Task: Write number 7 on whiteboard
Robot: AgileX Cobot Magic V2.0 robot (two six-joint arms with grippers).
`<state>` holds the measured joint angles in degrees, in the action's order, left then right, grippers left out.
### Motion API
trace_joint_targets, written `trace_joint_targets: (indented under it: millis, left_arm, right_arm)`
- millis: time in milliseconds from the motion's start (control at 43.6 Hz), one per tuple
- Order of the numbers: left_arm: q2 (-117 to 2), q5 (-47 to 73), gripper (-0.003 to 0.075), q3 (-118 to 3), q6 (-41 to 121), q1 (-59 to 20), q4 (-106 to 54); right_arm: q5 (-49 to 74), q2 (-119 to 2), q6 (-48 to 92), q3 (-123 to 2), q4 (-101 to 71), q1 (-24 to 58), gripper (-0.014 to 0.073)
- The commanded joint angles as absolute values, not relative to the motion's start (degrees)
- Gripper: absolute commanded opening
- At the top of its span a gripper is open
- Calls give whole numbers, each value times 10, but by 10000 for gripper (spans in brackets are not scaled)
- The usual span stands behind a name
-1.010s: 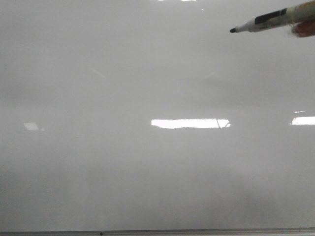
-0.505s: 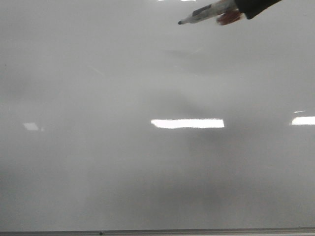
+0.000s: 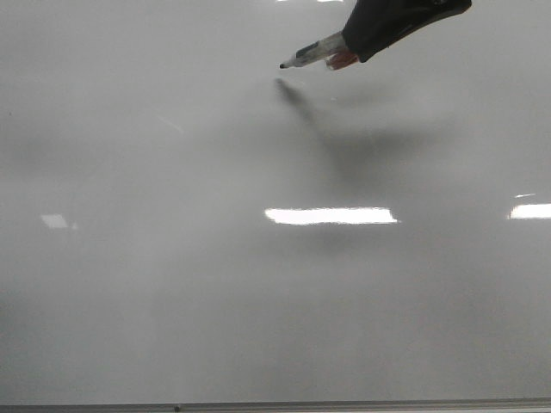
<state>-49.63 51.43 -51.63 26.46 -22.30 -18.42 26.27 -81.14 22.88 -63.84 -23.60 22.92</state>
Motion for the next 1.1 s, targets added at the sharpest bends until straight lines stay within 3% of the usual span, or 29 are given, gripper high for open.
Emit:
trace_joint_targets:
  millis: [0,1079]
  left_arm:
    - [-492,477,461,-532,260,-222,-200]
    - [-492,477,461,-532,260,-222,-200]
  right_arm:
    - [223,-799,227,-661,-248,230,-66]
    - [293,-792,228,-658,-236,154,-64]
